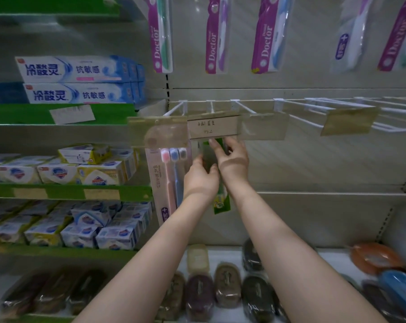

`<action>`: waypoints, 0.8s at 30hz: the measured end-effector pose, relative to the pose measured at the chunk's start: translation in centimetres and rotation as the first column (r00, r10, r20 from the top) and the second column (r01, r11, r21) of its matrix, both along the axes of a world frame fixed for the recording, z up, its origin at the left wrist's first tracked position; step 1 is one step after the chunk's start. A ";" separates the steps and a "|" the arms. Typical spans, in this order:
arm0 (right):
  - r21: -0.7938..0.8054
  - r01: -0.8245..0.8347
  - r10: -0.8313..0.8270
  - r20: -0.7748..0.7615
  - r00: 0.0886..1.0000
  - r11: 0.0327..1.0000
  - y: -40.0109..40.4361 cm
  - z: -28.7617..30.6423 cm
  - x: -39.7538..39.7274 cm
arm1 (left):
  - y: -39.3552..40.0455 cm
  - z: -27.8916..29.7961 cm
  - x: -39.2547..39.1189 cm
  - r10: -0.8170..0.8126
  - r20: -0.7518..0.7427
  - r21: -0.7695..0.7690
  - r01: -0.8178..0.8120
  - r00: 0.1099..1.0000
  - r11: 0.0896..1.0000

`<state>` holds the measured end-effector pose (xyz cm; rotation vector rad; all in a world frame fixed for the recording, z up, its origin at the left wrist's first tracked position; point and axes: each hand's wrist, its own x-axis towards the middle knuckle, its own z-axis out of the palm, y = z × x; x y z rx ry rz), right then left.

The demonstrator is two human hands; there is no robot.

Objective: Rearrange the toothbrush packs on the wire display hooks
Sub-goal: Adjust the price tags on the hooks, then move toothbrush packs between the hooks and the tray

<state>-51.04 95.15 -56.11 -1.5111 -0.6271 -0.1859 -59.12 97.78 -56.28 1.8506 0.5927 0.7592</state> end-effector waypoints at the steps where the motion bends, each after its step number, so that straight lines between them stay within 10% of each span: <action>1: 0.007 -0.012 0.012 -0.013 1.000 1.000 -0.2 -0.1 0.0 | -0.3 -0.1 0.1 0.001 -0.007 -0.003 -0.001 1.000 1.000; 14: 0.039 0.023 -0.024 0.030 0.999 0.999 -7.3 -6.1 -0.3 | -4.7 -6.1 1.4 0.073 0.414 0.160 -0.152 0.907 0.975; 24: 0.045 0.098 -0.097 -0.028 0.995 0.994 -15.7 -8.9 -1.3 | -11.6 -9.2 4.1 -0.250 0.316 -0.037 0.275 0.915 0.961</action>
